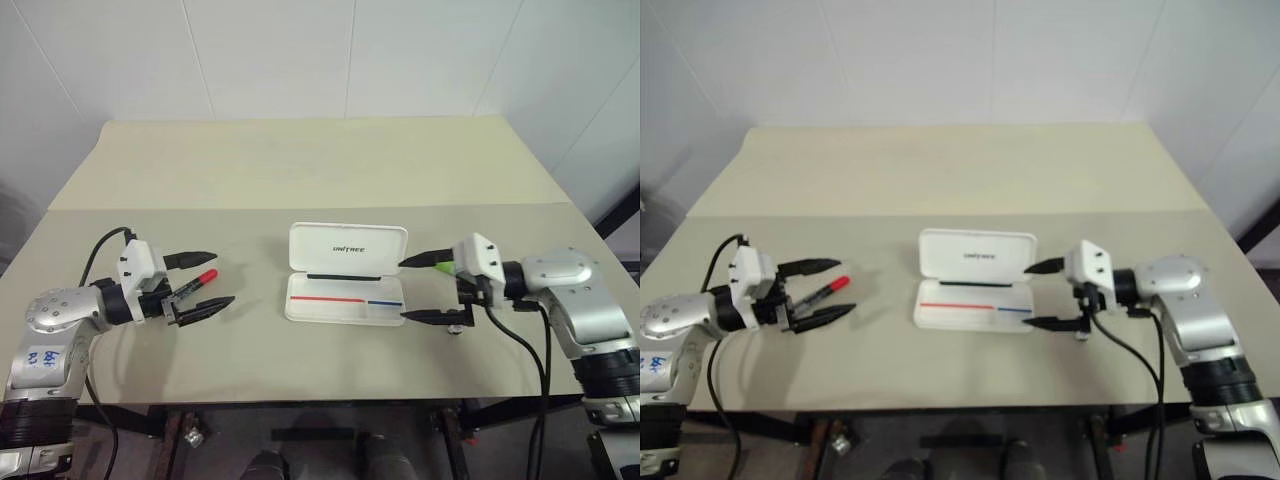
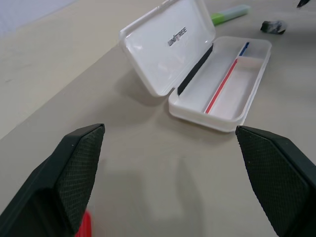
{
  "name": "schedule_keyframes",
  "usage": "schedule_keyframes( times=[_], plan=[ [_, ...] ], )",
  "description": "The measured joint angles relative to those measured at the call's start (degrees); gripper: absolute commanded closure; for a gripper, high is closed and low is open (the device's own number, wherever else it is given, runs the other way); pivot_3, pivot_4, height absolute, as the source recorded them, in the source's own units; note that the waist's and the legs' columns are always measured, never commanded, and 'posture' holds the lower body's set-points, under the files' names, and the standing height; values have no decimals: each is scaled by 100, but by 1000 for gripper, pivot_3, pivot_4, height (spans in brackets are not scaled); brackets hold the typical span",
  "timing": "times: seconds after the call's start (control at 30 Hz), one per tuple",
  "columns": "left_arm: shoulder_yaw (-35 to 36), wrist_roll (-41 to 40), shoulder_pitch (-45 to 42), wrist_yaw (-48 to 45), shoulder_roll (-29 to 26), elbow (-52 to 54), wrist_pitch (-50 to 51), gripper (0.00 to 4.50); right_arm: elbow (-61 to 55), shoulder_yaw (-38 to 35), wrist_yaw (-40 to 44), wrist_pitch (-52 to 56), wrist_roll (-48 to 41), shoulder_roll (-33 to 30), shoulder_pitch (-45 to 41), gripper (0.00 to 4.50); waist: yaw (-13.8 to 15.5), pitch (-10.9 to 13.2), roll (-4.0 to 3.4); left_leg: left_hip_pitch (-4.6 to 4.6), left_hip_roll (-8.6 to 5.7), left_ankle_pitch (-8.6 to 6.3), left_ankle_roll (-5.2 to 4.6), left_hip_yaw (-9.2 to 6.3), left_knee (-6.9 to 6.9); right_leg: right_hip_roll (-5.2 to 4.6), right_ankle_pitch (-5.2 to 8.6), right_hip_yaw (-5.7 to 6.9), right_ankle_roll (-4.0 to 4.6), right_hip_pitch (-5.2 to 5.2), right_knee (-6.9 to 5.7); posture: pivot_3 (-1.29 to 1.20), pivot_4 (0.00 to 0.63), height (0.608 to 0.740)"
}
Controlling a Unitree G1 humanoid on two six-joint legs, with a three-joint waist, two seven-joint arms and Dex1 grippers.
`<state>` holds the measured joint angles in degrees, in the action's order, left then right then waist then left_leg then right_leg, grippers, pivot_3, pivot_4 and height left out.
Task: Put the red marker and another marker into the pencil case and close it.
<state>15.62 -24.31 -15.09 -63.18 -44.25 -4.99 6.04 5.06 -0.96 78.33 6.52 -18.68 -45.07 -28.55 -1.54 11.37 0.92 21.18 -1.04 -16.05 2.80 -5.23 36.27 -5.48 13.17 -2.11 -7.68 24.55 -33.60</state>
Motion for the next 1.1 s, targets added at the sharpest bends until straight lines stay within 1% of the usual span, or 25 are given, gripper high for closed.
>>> schedule_keyframes(
  times=[0.13,0.3,0.43,0.5,0.7,0.77,0.9,1.1],
  plan=[
    [255,14,204,1,-169,-373,-193,0,-21,-446,-207,148,-182,-151,303,11,-20,0,0,-2,2,-1,-1,6,0,0,0,-2,0,-1,0,0,150,740],
    [506,17,305,-15,-394,-969,-287,0,-610,-863,-596,1224,-890,-184,417,11,-13,0,0,-12,11,-1,-2,13,0,6,3,-7,6,0,-8,0,150,740],
    [577,32,313,-60,-497,-1343,-281,0,-1322,-882,-827,1974,-1472,-195,537,11,-2,0,0,-8,9,-1,-1,12,2,2,3,-7,5,-1,-6,0,150,740],
    [573,122,344,-87,-543,-1489,-335,0,-1594,-882,-951,2167,-1663,-194,535,11,-2,-1,1,-7,9,-1,-2,12,1,3,2,-6,5,-1,-1,0,150,740],
    [486,374,376,-40,-567,-2026,-434,0,-1835,-836,-1194,2239,-1709,-166,526,11,-1,-1,1,-7,9,-3,-5,14,-2,3,2,-6,5,0,3,0,150,740],
    [349,504,223,38,-498,-2294,-523,0,-1792,-806,-1202,2204,-1634,-165,517,11,2,-1,1,-8,9,-3,-5,14,0,3,2,-6,4,0,0,0,150,740],
    [124,770,-253,326,-192,-2954,-861,0,-1650,-676,-1189,2102,-1523,-162,363,11,17,-2,4,-8,8,-3,-5,13,6,3,-1,-5,0,-2,-4,0,150,740],
    [-98,893,-570,388,98,-3338,-1130,0,-1608,-623,-1163,2095,-1463,-163,310,11,14,-3,6,-5,7,-3,-5,13,3,1,-3,-5,-2,0,-2,0,150,740]
  ],
)
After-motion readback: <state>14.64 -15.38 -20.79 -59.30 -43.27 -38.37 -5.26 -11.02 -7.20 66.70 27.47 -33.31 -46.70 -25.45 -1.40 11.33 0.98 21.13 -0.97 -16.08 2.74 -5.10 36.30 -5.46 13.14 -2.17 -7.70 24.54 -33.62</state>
